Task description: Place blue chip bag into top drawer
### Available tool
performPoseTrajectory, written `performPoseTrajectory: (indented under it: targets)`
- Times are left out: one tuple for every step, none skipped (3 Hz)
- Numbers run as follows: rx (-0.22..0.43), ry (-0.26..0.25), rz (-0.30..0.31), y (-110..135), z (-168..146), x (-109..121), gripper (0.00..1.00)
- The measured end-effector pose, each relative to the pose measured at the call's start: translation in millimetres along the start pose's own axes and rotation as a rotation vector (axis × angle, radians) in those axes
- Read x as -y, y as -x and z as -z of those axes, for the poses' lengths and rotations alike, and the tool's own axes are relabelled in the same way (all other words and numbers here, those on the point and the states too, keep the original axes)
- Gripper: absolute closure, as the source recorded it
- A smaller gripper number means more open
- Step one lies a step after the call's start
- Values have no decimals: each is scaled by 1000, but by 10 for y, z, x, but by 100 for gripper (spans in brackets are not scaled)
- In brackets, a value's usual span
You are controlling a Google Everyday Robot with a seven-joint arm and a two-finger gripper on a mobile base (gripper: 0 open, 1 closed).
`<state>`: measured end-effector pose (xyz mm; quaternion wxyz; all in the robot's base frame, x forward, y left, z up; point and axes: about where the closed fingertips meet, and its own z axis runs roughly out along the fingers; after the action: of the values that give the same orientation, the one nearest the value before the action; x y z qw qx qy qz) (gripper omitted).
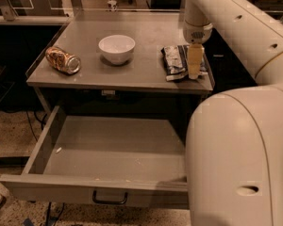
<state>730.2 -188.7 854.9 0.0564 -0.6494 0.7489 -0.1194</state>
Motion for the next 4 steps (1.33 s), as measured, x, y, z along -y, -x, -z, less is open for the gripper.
performPoseTrajectory:
  targets:
    - [13, 20, 3, 60, -109, -12, 0]
    - [29, 47, 12, 167, -223, -57, 0]
    - [29, 47, 12, 167, -223, -57, 26]
    - [29, 47, 12, 167, -224, -57, 51]
